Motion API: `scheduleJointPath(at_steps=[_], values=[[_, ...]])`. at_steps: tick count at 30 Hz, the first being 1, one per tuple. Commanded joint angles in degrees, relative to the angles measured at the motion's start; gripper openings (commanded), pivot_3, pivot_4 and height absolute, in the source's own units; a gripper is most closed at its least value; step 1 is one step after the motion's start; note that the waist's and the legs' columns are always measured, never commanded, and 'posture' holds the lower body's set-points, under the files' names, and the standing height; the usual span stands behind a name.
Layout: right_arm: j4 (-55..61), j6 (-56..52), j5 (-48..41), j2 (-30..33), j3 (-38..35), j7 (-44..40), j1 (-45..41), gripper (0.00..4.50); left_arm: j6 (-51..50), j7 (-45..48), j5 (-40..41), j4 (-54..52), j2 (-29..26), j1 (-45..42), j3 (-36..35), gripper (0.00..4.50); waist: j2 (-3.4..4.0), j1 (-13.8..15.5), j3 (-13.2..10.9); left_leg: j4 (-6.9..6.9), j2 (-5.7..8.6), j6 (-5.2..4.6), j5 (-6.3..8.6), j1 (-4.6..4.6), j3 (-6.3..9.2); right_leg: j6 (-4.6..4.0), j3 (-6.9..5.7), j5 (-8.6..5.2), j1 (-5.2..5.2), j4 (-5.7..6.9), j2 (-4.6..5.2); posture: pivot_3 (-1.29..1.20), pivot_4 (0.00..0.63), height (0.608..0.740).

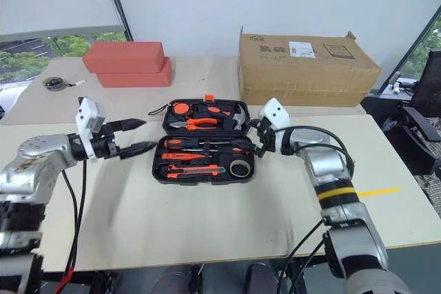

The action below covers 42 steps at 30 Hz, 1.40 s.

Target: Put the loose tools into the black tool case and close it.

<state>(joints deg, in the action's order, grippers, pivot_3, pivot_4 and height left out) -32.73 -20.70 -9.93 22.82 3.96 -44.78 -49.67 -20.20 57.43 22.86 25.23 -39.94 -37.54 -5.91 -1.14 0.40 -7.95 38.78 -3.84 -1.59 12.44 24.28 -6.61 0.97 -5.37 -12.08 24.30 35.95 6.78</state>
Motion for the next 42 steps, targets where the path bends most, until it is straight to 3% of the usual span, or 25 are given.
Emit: scheduleJointPath(at_steps=[1,8,13,18,27,40,42], values=[[-10.89,-4.07,-1.96,-1.28,-5.73,5.99,-7.09,4.42,1.33,-2.67,-2.15,11.81,1.51,-6.53,-1.17,4.50,0.00,-0.19,0.00,-0.03,0.00,0.00,0.00,0.03,0.00,0.00,-0.02,0.01,0.02,-0.01,-0.01,0.00,0.150,0.713],[-29.45,-7.85,-6.71,-4.05,-14.58,8.36,-16.37,4.42,-0.50,-5.45,-3.41,31.27,4.78,-16.90,-2.81,4.50,-0.01,-1.18,0.00,-0.18,0.00,0.31,-0.18,0.18,-0.03,0.12,-0.10,0.03,0.04,0.09,-0.02,0.00,0.150,0.713],[-36.49,-6.02,-7.74,-5.61,-18.43,8.83,-19.18,4.42,-0.41,-9.72,-3.57,40.80,6.54,-22.31,-5.88,4.50,-0.01,-1.74,0.00,-0.38,0.03,0.30,-0.17,0.20,-0.02,0.18,-0.11,0.05,0.06,-0.07,-0.01,0.00,0.150,0.713],[-38.91,-4.02,-6.42,-7.20,-18.59,9.08,-20.78,3.17,-0.17,-11.46,-4.80,44.20,7.63,-23.91,-7.03,4.50,-0.01,-2.49,0.00,-0.50,0.03,0.31,-0.17,0.14,-0.01,0.19,-0.12,0.06,0.06,-0.03,-0.01,0.00,0.150,0.713],[-40.15,-2.42,-3.57,-8.71,-17.61,8.91,-21.24,0.04,0.68,-12.89,-5.82,45.55,8.66,-24.66,-8.14,4.50,-0.01,-2.95,0.00,-0.50,0.02,0.30,-0.17,0.08,0.02,0.19,-0.11,0.07,0.07,0.12,-0.01,0.00,0.150,0.713],[-40.33,0.75,-0.53,-8.55,-16.70,9.73,-20.73,0.04,1.56,-18.97,-7.38,47.48,11.32,-24.88,-9.73,4.50,-0.01,-2.91,0.00,-0.51,0.04,0.31,-0.17,0.08,0.02,0.19,-0.11,0.07,0.06,0.13,0.01,0.00,0.150,0.713],[-40.14,1.33,-0.24,-8.41,-16.69,9.71,-20.52,0.00,1.64,-20.30,-7.13,47.88,12.05,-25.18,-10.33,3.98,-0.01,-2.88,0.00,-0.51,0.04,0.32,-0.17,0.07,0.02,0.19,-0.11,0.08,0.06,0.14,0.00,0.00,0.150,0.713]])
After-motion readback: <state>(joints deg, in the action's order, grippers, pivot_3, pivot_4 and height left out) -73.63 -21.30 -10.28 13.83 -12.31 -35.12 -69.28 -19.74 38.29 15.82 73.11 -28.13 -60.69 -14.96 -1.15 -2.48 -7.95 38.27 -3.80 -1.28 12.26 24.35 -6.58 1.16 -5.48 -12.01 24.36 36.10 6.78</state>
